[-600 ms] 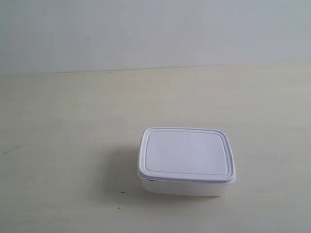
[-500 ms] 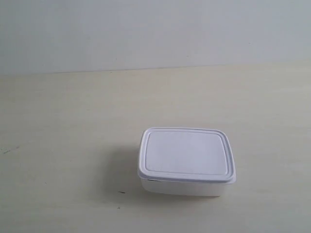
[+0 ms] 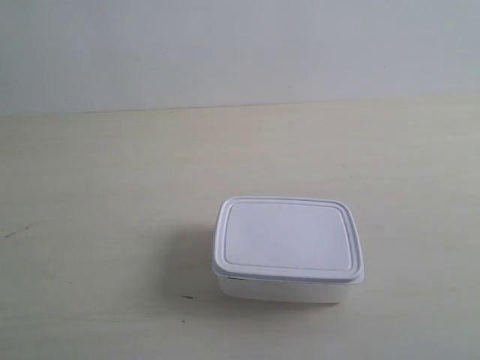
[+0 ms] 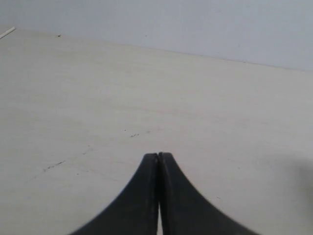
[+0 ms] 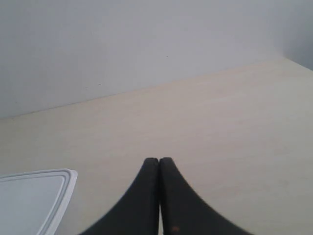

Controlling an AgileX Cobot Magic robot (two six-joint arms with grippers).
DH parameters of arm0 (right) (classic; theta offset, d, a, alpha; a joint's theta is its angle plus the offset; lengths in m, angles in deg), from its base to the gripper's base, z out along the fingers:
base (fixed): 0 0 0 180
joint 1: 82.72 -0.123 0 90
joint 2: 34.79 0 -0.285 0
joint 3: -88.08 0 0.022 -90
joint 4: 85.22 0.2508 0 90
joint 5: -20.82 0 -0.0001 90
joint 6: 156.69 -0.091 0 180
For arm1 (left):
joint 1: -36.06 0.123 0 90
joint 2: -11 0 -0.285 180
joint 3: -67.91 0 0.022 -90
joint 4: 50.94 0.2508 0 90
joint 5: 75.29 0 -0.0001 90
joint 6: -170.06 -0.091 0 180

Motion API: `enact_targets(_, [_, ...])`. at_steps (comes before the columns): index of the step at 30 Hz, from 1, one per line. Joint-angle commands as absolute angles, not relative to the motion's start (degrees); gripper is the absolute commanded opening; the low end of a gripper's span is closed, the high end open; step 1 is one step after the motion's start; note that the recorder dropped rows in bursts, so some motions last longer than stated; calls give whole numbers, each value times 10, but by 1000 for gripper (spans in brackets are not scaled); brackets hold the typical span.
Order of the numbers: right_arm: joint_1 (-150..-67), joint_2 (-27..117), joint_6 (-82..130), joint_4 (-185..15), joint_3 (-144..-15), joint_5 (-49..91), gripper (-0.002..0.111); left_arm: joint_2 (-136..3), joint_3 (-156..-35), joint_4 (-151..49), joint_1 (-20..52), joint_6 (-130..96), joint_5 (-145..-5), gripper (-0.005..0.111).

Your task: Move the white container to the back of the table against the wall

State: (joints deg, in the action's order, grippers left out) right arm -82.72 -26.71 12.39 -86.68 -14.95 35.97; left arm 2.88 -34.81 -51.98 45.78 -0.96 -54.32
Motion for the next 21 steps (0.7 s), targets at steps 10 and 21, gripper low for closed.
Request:
enact_targets(10, [-828, -270, 128, -867, -147, 357, 0, 32, -349, -503, 457, -8, -656, 0])
enact_targets(21, [-828, -270, 127, -861, -147, 269, 0, 32, -349, -503, 457, -4, -715, 0])
